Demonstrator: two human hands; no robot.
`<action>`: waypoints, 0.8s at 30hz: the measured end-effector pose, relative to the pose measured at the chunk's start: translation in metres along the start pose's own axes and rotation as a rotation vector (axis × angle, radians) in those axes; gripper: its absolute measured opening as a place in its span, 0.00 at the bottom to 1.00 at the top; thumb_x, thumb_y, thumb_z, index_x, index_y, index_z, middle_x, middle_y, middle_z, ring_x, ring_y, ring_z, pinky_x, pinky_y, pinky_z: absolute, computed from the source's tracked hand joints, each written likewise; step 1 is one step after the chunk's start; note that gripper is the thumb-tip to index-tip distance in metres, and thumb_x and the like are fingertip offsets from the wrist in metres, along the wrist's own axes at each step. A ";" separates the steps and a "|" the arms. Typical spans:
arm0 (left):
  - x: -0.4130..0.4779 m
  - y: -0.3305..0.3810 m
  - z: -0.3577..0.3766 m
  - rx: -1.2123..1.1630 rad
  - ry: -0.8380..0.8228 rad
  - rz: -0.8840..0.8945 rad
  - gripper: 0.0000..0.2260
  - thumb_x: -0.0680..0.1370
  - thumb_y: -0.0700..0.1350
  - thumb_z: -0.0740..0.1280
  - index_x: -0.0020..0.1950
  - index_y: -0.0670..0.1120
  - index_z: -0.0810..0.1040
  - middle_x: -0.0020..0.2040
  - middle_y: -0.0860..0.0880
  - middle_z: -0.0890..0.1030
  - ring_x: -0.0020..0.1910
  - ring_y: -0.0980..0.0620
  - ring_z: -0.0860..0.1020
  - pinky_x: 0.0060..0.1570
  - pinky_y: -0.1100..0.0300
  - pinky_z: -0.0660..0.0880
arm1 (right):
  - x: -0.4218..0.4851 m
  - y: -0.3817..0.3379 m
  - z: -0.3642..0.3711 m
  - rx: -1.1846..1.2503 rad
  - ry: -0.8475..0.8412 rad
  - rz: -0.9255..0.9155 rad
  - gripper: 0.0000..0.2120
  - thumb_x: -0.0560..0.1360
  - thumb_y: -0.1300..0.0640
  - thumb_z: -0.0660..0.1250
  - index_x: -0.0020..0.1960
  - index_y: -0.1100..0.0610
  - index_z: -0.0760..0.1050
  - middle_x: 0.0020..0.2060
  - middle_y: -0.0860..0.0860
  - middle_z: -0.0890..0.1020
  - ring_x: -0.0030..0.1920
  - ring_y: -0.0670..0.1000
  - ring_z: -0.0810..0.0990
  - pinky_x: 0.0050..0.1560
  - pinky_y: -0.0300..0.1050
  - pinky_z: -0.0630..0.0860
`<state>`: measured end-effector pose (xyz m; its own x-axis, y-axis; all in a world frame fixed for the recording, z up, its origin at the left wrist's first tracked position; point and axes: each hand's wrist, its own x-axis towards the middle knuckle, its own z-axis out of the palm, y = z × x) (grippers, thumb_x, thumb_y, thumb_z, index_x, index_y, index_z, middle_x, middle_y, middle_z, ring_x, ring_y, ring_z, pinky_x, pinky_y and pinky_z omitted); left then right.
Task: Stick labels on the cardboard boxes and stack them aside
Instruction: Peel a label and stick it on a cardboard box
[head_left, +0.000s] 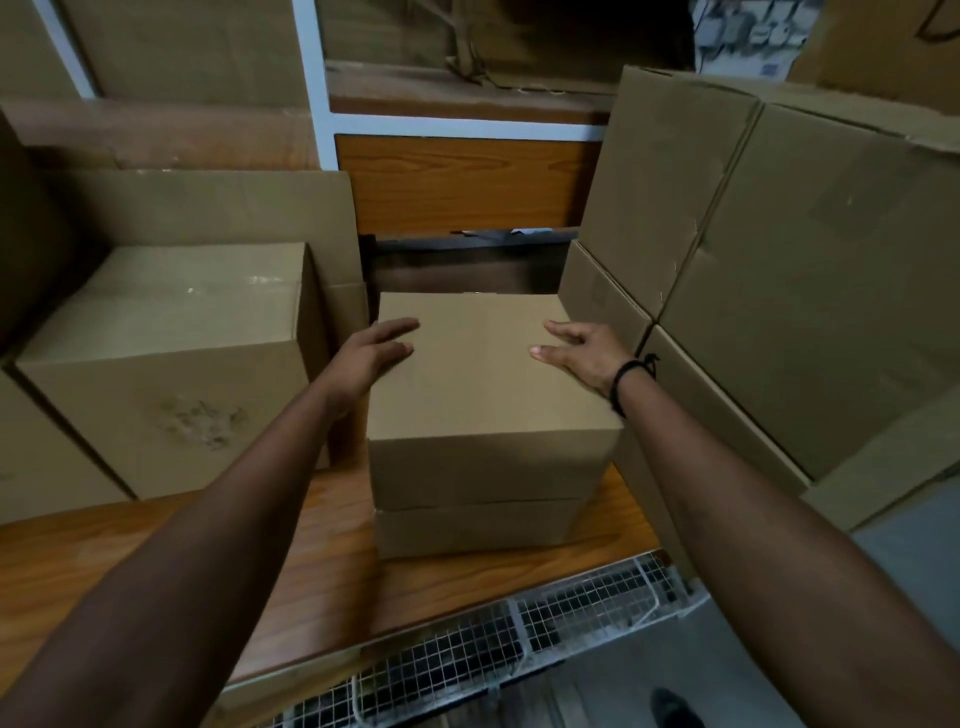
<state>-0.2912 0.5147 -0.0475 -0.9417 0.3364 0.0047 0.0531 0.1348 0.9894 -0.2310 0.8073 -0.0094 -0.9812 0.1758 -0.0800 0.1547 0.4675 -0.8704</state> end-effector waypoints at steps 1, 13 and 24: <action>-0.002 0.001 0.002 -0.007 0.035 -0.001 0.18 0.81 0.40 0.63 0.72 0.49 0.73 0.71 0.48 0.72 0.64 0.53 0.74 0.65 0.58 0.71 | 0.000 0.001 0.000 0.001 -0.004 -0.010 0.29 0.71 0.52 0.75 0.70 0.52 0.72 0.71 0.51 0.70 0.72 0.49 0.65 0.66 0.40 0.60; -0.110 -0.018 0.009 0.342 0.237 0.388 0.37 0.72 0.77 0.52 0.72 0.56 0.70 0.74 0.52 0.67 0.72 0.52 0.69 0.63 0.51 0.73 | -0.042 0.052 -0.011 0.357 0.124 -0.229 0.24 0.75 0.37 0.61 0.62 0.52 0.77 0.61 0.51 0.79 0.60 0.47 0.78 0.60 0.44 0.76; -0.120 -0.031 0.035 0.632 0.360 0.326 0.20 0.71 0.68 0.64 0.63 0.75 0.67 0.76 0.60 0.58 0.68 0.54 0.67 0.57 0.45 0.78 | -0.071 0.094 0.000 -0.149 0.165 -0.542 0.27 0.70 0.46 0.74 0.67 0.47 0.73 0.74 0.52 0.64 0.72 0.53 0.66 0.66 0.55 0.71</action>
<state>-0.1681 0.5024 -0.0837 -0.8902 0.1429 0.4326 0.4211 0.6205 0.6615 -0.1469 0.8386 -0.0859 -0.8957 0.0049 0.4446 -0.3376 0.6433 -0.6872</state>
